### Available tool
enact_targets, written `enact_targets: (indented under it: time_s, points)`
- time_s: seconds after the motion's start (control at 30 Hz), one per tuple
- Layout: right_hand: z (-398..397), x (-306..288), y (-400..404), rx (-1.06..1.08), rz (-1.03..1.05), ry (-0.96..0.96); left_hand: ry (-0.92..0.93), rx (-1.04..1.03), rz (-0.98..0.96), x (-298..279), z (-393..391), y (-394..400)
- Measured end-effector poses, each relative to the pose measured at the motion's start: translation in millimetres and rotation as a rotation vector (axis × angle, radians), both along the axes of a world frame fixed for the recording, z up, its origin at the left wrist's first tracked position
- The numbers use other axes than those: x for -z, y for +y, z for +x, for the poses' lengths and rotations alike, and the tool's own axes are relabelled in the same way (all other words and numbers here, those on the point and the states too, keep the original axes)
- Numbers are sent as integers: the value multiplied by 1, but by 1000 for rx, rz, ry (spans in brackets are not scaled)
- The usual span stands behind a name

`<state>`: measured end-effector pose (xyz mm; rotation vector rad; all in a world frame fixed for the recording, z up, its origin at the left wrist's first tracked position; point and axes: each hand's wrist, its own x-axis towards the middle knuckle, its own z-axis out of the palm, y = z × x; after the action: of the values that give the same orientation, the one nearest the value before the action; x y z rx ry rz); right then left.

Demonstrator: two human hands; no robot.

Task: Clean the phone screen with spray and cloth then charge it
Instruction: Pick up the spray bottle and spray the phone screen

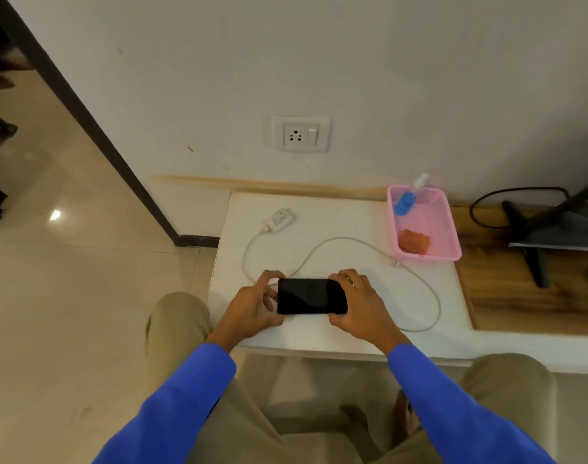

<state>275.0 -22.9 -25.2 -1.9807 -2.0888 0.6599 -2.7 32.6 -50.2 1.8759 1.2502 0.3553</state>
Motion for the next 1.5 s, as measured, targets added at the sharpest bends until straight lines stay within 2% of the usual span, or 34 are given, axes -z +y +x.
enact_targets:
  time_s: [0.2,0.43,0.5,0.6,0.7,0.77,0.9,1.1,1.2,1.27,1.43,1.5]
  points:
    - [-4,2,4,17,-26,57,-90,-61,-52,4,-2,3]
    - [-7,4,24,-40,-62,-68,-106,-181,-125,11,-2,13]
    - [0,-1,25,-37,-75,3,-119,-197,-144,13,-2,15]
    - [27,-16,33,120,107,143,-158,-241,-189,15,0,18]
    - [65,-36,53,232,240,60,-155,-255,-203,18,1,19]
    - [89,-46,70,314,232,-8,-147,-255,-209,19,1,19]
    - [122,-56,102,620,217,-13,-128,-250,-204,21,0,18]
    - [141,-61,146,947,115,352,-106,-248,-215,17,-1,18]
    - [143,-62,161,966,79,504,-110,-235,-201,15,-2,16]
    - [147,-60,167,916,70,449,-119,-230,-197,13,-1,15]
    - [151,-56,171,848,223,142,-115,-244,-211,8,0,15]
    - [145,-60,163,789,349,169,-116,-249,-207,7,1,15]
